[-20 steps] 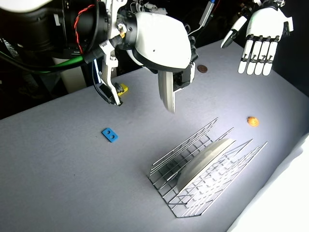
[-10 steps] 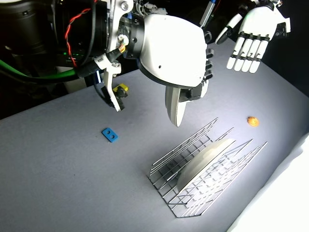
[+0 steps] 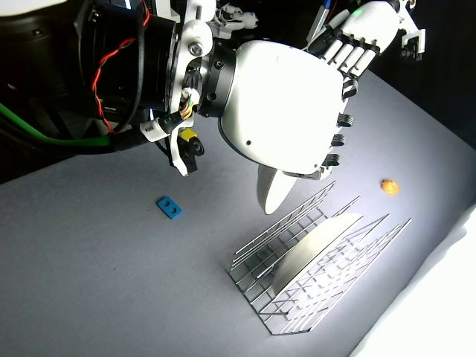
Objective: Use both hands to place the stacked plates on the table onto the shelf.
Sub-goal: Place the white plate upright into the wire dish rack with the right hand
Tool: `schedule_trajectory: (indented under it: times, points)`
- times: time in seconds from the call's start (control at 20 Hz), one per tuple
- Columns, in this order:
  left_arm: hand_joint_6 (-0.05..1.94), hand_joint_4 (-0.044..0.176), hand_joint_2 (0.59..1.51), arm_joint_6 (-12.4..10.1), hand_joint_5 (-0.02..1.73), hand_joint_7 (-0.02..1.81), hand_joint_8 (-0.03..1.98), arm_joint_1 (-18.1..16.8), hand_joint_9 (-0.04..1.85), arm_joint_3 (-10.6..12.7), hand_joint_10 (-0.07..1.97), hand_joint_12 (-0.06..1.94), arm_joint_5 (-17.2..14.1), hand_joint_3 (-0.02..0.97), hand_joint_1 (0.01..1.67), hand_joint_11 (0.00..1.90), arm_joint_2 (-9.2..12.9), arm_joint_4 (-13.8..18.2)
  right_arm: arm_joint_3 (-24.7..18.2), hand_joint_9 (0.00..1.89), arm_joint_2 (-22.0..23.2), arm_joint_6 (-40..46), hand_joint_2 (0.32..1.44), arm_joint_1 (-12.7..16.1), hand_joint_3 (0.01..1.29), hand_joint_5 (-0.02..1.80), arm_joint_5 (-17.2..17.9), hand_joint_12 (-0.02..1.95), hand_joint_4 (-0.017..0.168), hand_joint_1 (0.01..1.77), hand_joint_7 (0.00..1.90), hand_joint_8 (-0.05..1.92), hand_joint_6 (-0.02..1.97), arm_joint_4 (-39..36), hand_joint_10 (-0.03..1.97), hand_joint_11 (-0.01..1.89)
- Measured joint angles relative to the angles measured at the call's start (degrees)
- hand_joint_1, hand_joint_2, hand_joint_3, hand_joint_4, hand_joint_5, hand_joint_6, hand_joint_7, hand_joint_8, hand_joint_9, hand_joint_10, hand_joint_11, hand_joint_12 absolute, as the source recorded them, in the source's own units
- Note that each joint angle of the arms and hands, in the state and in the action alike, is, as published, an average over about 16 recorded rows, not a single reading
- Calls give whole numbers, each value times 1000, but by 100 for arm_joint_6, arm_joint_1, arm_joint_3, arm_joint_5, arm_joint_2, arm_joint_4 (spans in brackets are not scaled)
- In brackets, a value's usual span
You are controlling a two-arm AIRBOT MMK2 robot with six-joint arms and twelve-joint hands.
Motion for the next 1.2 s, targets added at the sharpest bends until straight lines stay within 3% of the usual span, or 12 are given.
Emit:
schedule_trajectory:
  times: [0.5, 0.9, 1.2]
  points:
    - [11, 8, 1161, -95, 68, 38, 11, -610, 22, -277, 14, 7, -358, 19, 18, 19, -11, 722, 168, 1376, -245, -1510, 986, -90, 13, 1027, -288, 1031, 16, 1241, 1143, 753, 846, 1144, 24, 960]
    - [10, 8, 1161, -252, 68, 42, 11, -791, 20, -325, 15, 6, -510, 19, 18, 18, -9, 763, 214, 1389, -323, -3706, 986, -265, 13, 1024, -327, 1026, 12, 1242, 1149, 758, 860, 3037, 23, 961]
    - [10, 7, 1161, -446, 69, 40, 11, -815, 19, -314, 15, 6, -676, 19, 18, 18, -28, 762, 306, 1390, -435, -4660, 986, -389, 13, 1015, -436, 1034, 5, 1242, 1144, 779, 876, 4218, 24, 961]
